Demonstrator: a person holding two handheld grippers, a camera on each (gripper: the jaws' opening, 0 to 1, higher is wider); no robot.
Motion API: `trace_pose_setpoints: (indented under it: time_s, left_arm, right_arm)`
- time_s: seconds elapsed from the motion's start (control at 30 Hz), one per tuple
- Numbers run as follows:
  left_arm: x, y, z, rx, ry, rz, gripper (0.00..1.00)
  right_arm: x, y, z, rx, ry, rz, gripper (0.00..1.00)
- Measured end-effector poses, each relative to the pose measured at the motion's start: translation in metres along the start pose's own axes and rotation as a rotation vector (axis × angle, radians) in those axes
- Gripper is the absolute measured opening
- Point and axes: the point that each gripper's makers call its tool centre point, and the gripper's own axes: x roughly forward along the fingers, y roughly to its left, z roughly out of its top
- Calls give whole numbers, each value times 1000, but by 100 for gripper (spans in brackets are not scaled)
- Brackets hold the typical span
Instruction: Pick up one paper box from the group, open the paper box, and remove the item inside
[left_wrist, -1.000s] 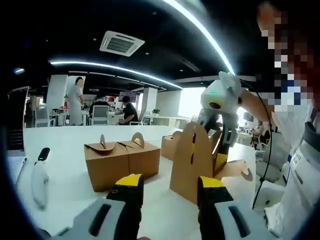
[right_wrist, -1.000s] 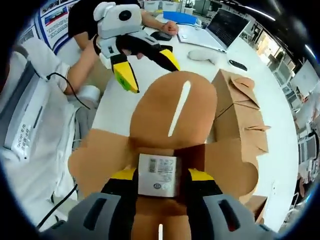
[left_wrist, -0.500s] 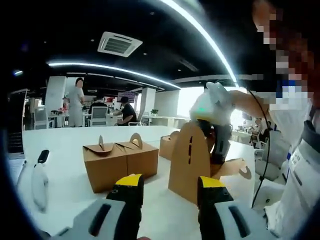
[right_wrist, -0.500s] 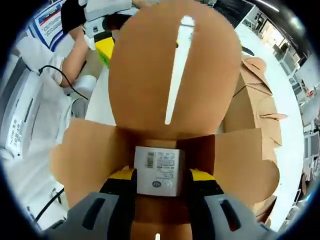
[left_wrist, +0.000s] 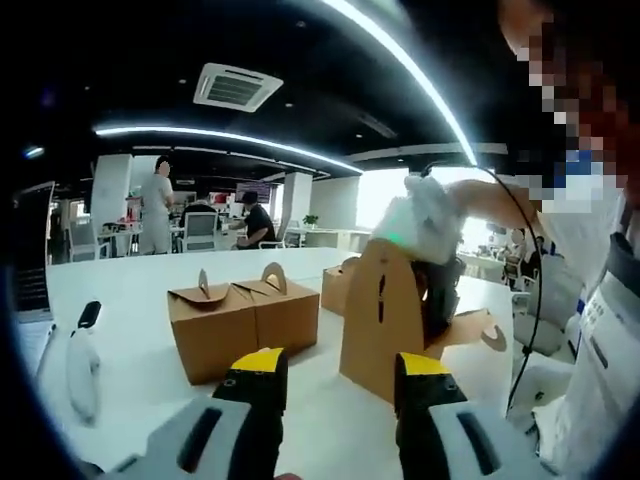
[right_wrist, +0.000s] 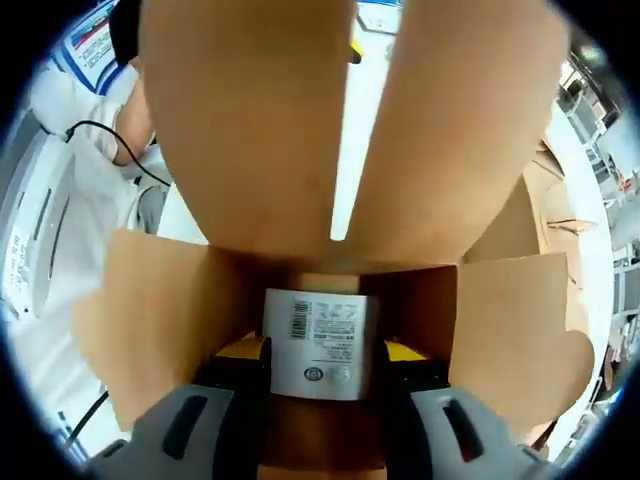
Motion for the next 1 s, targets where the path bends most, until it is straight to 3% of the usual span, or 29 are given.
trace_pose_setpoints:
  time_s: [0.6,0.87,1.0]
  left_arm:
    - [4,-6,-4,18,19,-16,43]
    - [8,-10,-9,15,29,-31,43]
    - [8,-9,-10,10,28,-31,42]
  right_arm:
    - [0,-1,-3,6,9,-3,44]
    - [4,-2,-6,-36,99,23,45]
    - [3,-3,-7,-42,104,39,44]
